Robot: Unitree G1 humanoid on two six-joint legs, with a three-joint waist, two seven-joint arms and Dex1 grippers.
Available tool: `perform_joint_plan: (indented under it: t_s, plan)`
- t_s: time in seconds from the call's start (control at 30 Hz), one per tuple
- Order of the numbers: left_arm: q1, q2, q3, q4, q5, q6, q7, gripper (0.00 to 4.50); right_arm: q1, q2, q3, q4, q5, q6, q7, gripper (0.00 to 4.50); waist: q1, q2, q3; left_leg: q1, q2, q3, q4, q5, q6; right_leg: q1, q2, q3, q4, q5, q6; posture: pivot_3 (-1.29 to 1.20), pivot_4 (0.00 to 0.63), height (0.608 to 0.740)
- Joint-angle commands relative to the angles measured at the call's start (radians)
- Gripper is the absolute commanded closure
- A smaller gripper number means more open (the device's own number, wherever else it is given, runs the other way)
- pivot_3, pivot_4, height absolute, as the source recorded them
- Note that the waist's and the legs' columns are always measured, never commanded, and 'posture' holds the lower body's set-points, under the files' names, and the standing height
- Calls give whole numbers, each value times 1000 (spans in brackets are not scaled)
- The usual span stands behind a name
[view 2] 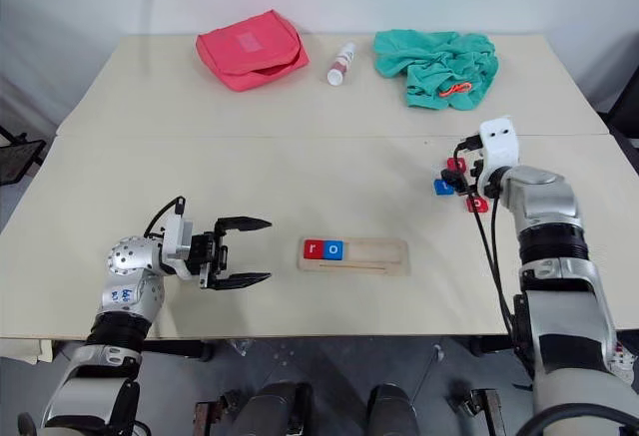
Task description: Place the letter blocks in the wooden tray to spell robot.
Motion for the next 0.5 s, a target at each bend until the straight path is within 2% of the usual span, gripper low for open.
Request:
perform_joint_plan:
  t_s: [0.03, 0.1, 0.37, 0.47, 0.5]
  plan:
    - [14, -9, 8, -45, -12, -7, 17, 11, -64, 30, -19, 121, -29, -93, -59, 0, -8, 0, 0, 0, 0, 0, 0, 0, 0, 0, 0, 0, 0, 0, 0, 0, 150, 740]
    - [20, -12, 7, -52, -10, -9, 24, 11, -94, 47, -43, 187, -29, -124, -105, 0, -10, 0, 0, 0, 0, 0, 0, 0, 0, 0, 0, 0, 1, 0, 0, 0, 150, 740]
    - [26, -16, 4, -63, -6, -10, 42, 11, -133, 80, -66, 287, -40, -155, -123, 0, -10, 0, 0, 0, 0, -1, 0, 0, 0, 0, 0, 0, 1, 0, 0, 0, 150, 740]
    - [26, -15, 3, -64, -5, -11, 46, 0, -134, 86, -73, 292, -42, -150, -143, 620, -11, 0, 0, 0, 0, 0, 0, 0, 0, 0, 0, 0, 1, 0, 0, 0, 150, 740]
    - [26, -15, 3, -64, -4, -12, 47, 0, -134, 88, -76, 292, -41, -148, -149, 960, -10, 0, 0, 0, 0, 0, 0, 0, 0, 0, 0, 0, 1, 0, 0, 0, 150, 740]
